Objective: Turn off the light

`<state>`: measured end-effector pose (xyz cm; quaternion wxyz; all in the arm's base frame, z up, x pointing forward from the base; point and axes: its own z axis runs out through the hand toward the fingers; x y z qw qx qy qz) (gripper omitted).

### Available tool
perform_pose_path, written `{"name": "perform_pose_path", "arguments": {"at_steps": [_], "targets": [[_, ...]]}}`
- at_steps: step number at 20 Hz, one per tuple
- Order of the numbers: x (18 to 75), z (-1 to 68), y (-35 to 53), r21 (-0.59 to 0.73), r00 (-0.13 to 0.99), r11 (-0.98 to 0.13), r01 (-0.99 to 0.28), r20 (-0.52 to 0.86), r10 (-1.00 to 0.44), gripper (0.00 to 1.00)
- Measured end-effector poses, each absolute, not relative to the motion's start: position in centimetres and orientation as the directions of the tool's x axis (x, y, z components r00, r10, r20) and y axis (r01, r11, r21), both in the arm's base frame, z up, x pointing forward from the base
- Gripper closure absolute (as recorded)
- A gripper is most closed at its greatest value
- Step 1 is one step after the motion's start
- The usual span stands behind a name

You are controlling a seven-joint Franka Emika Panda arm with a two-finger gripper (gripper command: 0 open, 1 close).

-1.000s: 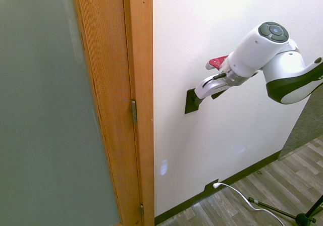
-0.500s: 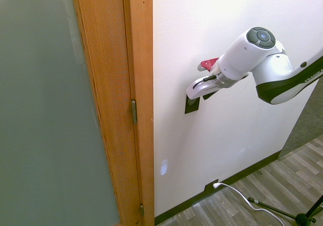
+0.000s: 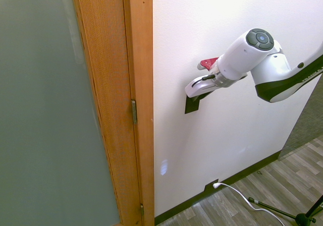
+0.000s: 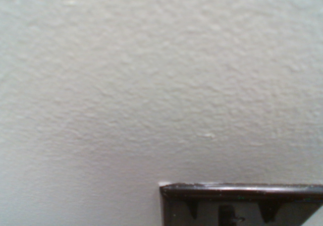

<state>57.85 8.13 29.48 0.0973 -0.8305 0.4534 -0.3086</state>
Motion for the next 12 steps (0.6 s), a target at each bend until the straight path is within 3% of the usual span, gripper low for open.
{"name": "perform_pose_path", "arguments": {"at_steps": [12], "targets": [[58.37, 28.40, 8.27, -0.440, 0.395, -0.561, -0.701, 0.415, -0.819, 1.00]]}}
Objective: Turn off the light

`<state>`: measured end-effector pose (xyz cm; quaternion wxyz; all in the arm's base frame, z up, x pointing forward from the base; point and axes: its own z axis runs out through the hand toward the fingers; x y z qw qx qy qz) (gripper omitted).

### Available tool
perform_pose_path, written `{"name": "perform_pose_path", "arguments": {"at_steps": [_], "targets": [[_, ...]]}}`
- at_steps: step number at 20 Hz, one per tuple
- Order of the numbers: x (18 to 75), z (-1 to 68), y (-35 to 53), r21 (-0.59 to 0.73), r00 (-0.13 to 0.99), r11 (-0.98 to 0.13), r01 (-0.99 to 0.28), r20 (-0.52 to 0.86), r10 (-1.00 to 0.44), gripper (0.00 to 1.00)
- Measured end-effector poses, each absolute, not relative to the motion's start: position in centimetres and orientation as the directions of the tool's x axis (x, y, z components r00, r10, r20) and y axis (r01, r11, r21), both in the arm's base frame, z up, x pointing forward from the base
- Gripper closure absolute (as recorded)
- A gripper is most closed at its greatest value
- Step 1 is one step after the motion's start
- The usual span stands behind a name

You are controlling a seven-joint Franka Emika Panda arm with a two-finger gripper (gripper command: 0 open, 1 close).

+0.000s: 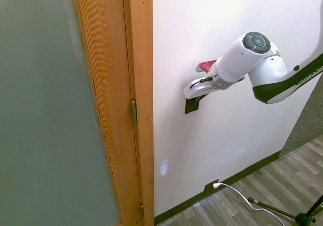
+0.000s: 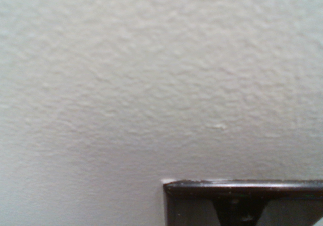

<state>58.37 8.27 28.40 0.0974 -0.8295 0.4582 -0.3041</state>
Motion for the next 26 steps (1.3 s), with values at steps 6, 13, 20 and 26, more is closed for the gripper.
{"name": "perform_pose_path", "arguments": {"at_steps": [6, 13, 20, 26], "targets": [[58.8, 26.9, 8.4, -0.423, 0.403, -0.563, -0.710, 0.412, -0.817, 0.00], [58.8, 26.9, 8.4, -0.425, 0.405, -0.565, -0.708, 0.411, -0.817, 0.00], [58.8, 26.9, 8.8, -0.436, 0.414, -0.569, -0.698, 0.403, -0.816, 0.00], [58.8, 26.5, 9.1, -0.453, 0.425, -0.568, -0.687, 0.384, -0.820, 0.00]]}}
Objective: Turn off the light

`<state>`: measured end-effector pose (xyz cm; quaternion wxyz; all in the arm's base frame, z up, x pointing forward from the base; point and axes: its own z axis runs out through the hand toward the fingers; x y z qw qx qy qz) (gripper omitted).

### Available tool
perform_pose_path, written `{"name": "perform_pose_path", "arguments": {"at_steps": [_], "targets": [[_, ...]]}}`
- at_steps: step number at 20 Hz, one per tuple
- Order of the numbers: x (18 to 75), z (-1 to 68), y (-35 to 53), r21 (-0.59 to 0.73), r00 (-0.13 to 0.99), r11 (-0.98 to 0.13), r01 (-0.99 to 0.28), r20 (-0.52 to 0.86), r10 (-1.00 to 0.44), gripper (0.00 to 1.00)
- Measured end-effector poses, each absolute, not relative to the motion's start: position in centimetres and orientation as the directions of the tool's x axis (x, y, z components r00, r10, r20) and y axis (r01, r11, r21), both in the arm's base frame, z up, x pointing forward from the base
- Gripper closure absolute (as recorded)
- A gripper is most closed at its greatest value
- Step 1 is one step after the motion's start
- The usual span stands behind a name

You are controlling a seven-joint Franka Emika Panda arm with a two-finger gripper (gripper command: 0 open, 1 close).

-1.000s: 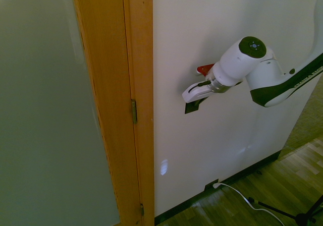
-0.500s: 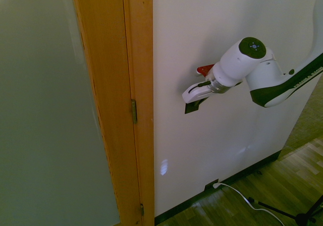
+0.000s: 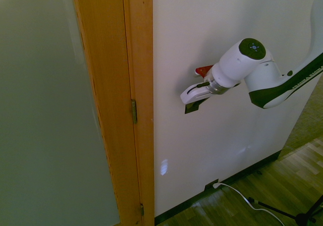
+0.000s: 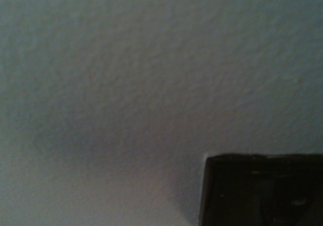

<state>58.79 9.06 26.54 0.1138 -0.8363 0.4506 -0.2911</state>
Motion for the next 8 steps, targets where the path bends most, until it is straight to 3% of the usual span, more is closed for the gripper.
{"name": "perform_pose_path", "arguments": {"at_steps": [8], "targets": [[58.0, 25.1, 9.3, -0.494, 0.417, -0.543, -0.679, 0.348, -0.839, 0.00]]}}
